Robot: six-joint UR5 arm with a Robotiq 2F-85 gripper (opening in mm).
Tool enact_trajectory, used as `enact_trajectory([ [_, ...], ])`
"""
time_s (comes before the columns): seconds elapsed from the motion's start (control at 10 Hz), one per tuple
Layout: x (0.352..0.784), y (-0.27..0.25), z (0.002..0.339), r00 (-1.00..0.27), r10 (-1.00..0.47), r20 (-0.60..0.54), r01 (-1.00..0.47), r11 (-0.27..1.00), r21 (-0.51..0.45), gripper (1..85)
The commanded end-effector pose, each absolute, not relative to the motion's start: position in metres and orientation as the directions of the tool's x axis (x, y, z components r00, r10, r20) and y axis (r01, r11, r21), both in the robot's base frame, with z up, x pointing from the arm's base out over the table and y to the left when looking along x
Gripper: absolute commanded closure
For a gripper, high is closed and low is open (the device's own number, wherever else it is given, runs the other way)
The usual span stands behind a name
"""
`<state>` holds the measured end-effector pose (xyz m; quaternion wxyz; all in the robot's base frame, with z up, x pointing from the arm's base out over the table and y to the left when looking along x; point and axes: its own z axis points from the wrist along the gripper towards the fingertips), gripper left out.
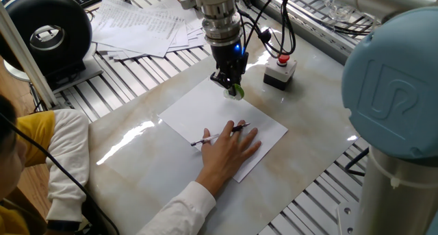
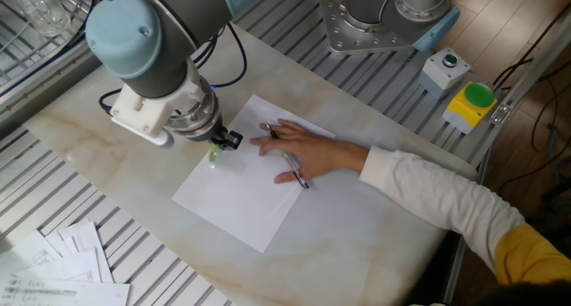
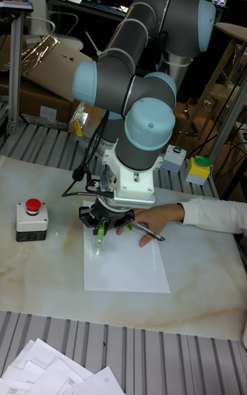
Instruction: Use the correction tape on paper
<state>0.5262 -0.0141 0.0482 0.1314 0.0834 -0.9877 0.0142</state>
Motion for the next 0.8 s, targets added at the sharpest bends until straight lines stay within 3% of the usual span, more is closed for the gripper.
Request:
enact_trajectory([
  [0.0, 0.5245, -0.0125, 0.0439, -0.954, -0.161, 0.254, -0.166, 0.986, 0.005, 84.7],
  [0.7, 0.523, -0.0135, 0.0382, -0.954, -0.167, 0.248, -0.17, 0.985, 0.01, 84.7],
])
